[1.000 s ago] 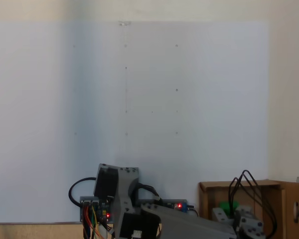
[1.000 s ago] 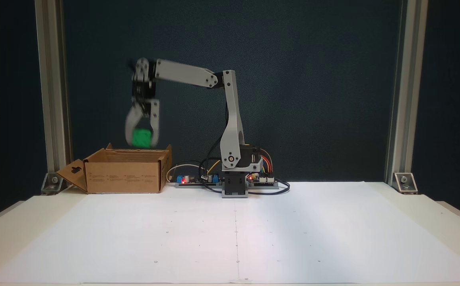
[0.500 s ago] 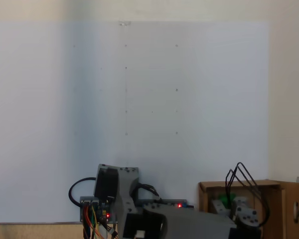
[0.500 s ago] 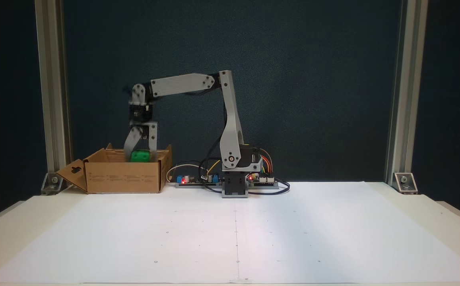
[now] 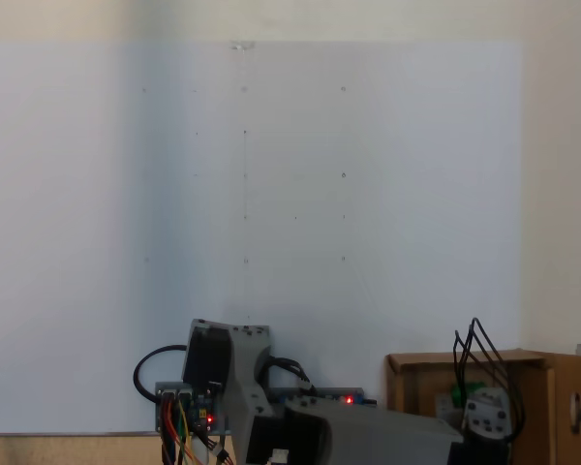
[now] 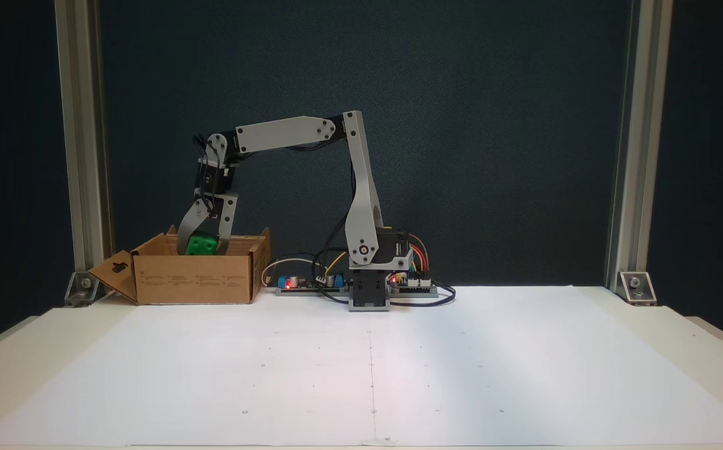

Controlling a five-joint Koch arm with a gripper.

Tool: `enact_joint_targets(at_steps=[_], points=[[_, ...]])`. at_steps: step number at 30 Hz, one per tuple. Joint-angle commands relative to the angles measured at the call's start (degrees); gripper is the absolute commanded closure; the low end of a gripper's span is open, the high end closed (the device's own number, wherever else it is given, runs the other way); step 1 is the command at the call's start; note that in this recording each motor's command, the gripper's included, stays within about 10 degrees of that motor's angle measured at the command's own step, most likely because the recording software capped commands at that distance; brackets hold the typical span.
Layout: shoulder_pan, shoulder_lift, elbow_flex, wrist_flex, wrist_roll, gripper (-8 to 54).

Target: Grasp a green dice and put it in the bin.

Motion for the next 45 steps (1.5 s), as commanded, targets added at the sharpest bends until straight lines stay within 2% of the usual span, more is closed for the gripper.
enact_joint_targets(at_steps=[1,8,9,11,14,15,21,31,45], points=[[0.0,0.62,-1.58,-2.46,-3.87,34.0],[0.09,0.62,-1.58,-2.29,-3.87,34.0],[0.09,0.62,-1.58,-2.11,-3.78,30.4],[0.35,0.62,-1.58,-2.11,-3.6,16.4],[0.09,0.62,-1.58,-2.2,-3.6,5.4],[0.09,0.62,-1.58,-2.2,-3.6,3.8],[-1.76,1.76,-2.11,-2.46,-2.29,3.6],[-11.43,11.87,-13.01,-2.29,13.01,3.6],[-45.44,22.24,-14.5,-3.78,21.01,1.8]])
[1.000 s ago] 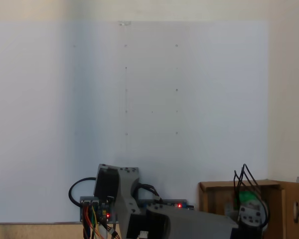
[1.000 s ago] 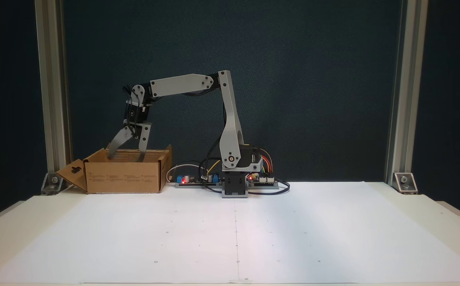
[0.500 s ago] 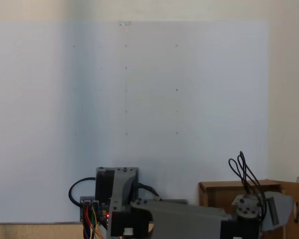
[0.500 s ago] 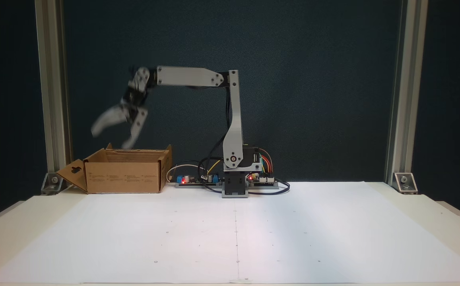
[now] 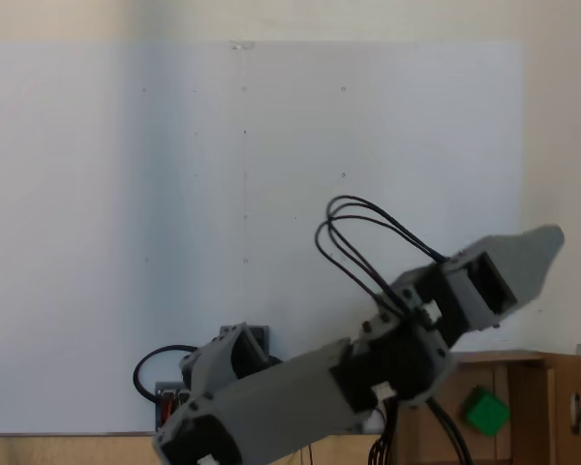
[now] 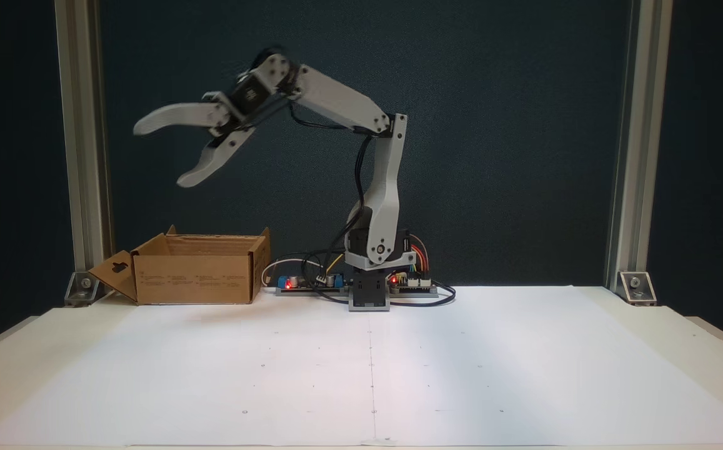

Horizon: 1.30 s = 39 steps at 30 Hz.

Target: Grasp a green dice and put it in the bin.

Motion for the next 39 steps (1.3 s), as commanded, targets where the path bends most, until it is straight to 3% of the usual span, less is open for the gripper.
enact_joint_targets(at_steps=[1,11,20,28,39], points=[[-5.54,2.55,-3.16,-3.52,5.45,1.8],[-38.23,6.77,-3.08,-3.6,6.24,1.9],[-44.82,7.82,0.26,-10.26,6.42,2.0],[-49.57,24.26,37.71,-24.85,5.98,1.8],[-55.9,32.08,58.36,-44.45,4.57,0.9]])
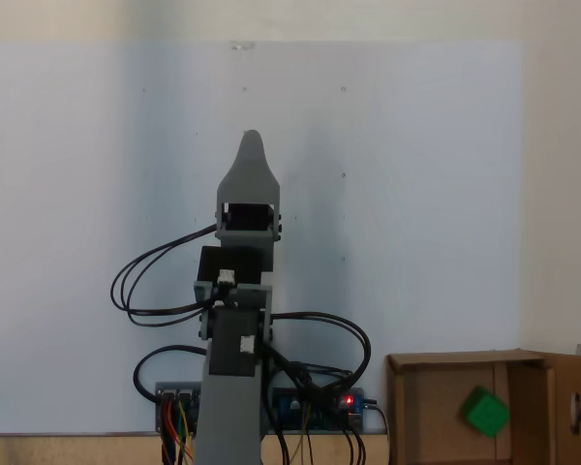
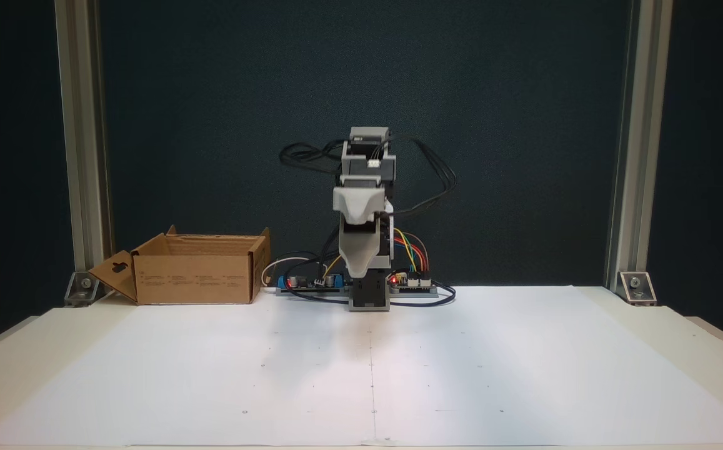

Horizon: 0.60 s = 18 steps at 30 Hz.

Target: Grasp a green dice and put it in the bin.

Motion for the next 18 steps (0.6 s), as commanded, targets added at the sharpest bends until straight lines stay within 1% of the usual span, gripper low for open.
enact_joint_targets(at_steps=[1,8,18], points=[[-0.53,3.78,-0.26,-9.65,0.0,0.6],[-0.35,6.94,2.02,-21.6,-0.44,1.0],[-0.35,7.12,5.8,-35.75,-0.18,0.5]])
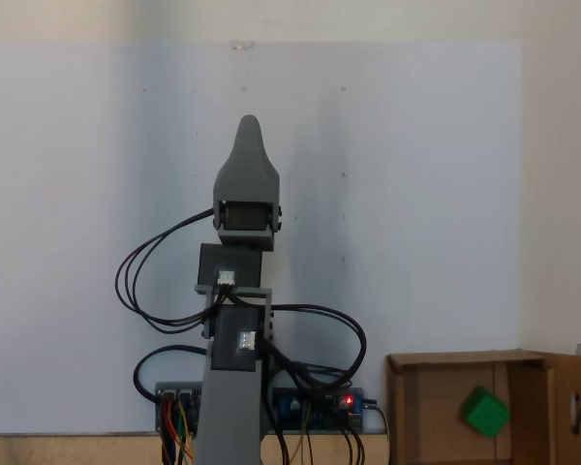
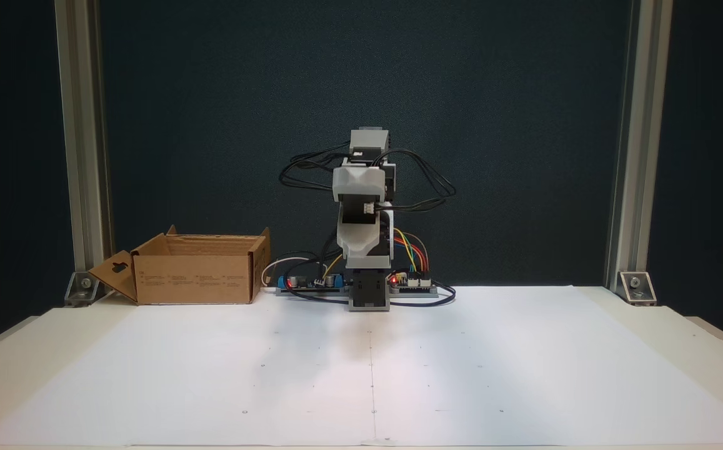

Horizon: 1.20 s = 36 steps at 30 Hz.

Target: Grasp a green dice and put it in the bin.

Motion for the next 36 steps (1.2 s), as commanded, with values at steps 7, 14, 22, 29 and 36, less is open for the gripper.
enact_joint_targets(at_steps=[7,14,22,29,36], points=[[-0.35,6.5,3.16,-19.05,-0.09,0.9],[-0.35,6.5,8.35,-20.04,-0.09,0.2],[-0.18,6.5,19.34,-30.48,-0.35,0.4],[-0.53,6.15,19.6,-39.79,-0.09,0.4],[-0.53,6.15,19.6,-45.0,-0.09,0.4]])
